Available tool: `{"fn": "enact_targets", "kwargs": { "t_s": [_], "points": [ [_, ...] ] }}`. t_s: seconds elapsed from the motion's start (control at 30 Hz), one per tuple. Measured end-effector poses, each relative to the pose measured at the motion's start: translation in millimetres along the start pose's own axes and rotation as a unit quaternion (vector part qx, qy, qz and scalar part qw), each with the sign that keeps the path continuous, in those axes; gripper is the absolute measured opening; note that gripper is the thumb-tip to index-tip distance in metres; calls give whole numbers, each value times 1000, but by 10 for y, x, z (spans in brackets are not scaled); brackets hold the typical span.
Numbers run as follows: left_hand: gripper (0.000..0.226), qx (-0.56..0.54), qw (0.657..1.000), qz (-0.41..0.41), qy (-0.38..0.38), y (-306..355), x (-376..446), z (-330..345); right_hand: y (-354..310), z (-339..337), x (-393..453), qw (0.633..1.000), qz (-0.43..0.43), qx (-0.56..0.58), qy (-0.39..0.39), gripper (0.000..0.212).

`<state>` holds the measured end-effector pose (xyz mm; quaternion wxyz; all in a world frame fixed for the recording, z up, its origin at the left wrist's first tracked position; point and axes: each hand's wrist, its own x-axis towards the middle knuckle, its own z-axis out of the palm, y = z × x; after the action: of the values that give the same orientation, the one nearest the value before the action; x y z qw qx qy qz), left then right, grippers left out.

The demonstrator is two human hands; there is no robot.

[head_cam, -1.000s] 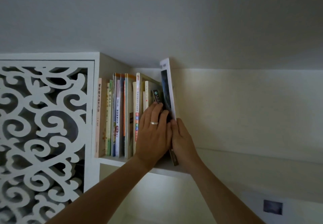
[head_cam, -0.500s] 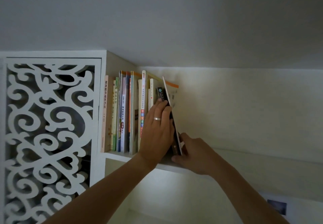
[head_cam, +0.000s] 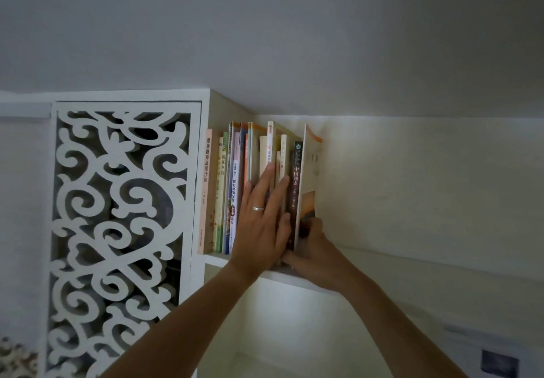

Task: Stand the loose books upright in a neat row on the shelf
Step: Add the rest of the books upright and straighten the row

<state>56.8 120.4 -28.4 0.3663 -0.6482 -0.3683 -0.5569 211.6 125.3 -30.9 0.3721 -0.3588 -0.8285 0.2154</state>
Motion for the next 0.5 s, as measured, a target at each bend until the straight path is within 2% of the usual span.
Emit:
{"fn": "enact_targets", "kwargs": {
  "t_s": [0.07, 0.13, 0.23, 0.3, 0.4, 0.5],
  "points": [
    [61, -12, 1000, -1, 3, -29, -22, 10, 19, 24, 1, 999, -36, -15, 29, 110],
    [69, -27, 999, -17, 5, -58, -51, 28, 39, 57, -7, 997, -56, -26, 42, 120],
    [74, -70, 995, -65, 10, -65, -74, 39, 66, 55, -3, 995, -68, -8, 76, 100],
    [70, -105, 989, -101, 18, -55, -81, 29, 76, 58, 7, 993, -67, -4, 95, 98],
    [57, -127, 981, -140, 38, -55, -94, 15, 24, 108, 65, 993, -54, 15, 99, 96],
    [38, -155, 978, -136, 33, -86, -121, 24, 20, 136, 147, 990, -47, 7, 131, 97]
  ]
}}
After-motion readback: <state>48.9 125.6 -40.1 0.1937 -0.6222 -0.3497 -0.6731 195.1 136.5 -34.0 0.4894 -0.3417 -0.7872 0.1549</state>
